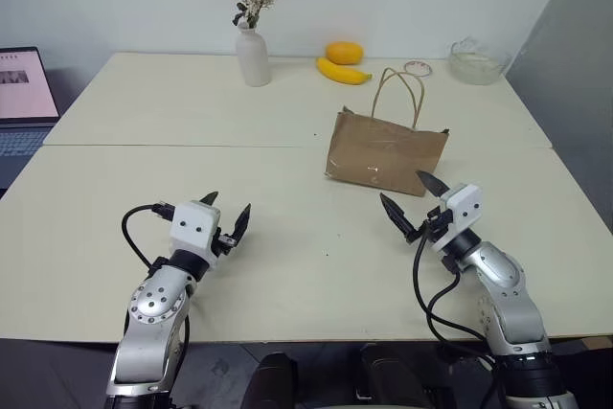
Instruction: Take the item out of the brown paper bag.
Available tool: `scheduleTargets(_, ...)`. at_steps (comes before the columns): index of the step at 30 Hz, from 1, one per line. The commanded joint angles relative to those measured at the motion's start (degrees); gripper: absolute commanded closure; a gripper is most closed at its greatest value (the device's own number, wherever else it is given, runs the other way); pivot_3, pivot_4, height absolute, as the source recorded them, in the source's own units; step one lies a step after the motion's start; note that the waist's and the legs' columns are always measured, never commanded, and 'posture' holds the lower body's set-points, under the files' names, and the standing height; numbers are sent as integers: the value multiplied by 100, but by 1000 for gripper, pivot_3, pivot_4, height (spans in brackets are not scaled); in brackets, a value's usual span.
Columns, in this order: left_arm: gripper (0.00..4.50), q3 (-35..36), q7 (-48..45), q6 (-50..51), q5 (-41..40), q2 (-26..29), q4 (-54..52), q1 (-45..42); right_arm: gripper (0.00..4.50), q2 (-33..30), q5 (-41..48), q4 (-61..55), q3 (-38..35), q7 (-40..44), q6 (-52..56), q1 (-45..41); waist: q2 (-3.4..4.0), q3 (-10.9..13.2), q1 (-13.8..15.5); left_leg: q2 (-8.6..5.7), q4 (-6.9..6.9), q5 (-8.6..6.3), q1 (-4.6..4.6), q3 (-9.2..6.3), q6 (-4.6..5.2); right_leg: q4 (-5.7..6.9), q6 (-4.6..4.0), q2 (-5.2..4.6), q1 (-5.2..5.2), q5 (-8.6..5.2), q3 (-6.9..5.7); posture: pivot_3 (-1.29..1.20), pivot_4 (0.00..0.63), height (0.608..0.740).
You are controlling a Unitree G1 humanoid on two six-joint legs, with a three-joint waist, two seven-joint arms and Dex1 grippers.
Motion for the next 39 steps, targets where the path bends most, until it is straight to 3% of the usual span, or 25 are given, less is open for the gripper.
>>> scheduleTargets(1, 1125, 80, -124, -150, -98, 90, -290, 37, 0, -8, 57, -82, -66, 28, -114, -9, 0, 0, 0, 0, 0, 0, 0, 0, 0, 0, 0, 0, 0, 0, 0, 0, 150, 740)
scheduleTargets(14, 1125, 62, -140, 105, 39, 264, -483, 121, 0, -108, -31, -192, -46, 29, -79, 120, 0, 0, 0, 0, 0, 0, 0, 0, 0, 0, 0, 0, -1, 0, 0, 0, 150, 740)
scheduleTargets(23, 1125, 458, -1222, 96, -1329, 755, -843, -509, 0, -397, -433, -399, -130, -216, -66, -342, 1, 1, 0, -3, 0, 0, 0, 1, 0, 1, -1, 8, -1, 0, -1, 0, 150, 740)
scheduleTargets(32, 1125, 294, -1894, 819, -2233, 1206, -1306, -916, 0, -1116, -1352, -730, 74, -467, 1462, -2012, 3, 2, -14, -2, 0, 0, -2, 4, 0, 1, 0, 19, -4, 0, 5, 0, 150, 740)
scheduleTargets(39, 1125, 209, -2290, 1030, -2511, 1491, -1503, -945, 0, -1407, -1828, 273, 395, -341, 2284, -3571, 4, 3, -24, -3, -2, 0, -7, 4, 0, -2, -4, 24, -8, -2, 3, 0, 150, 740)
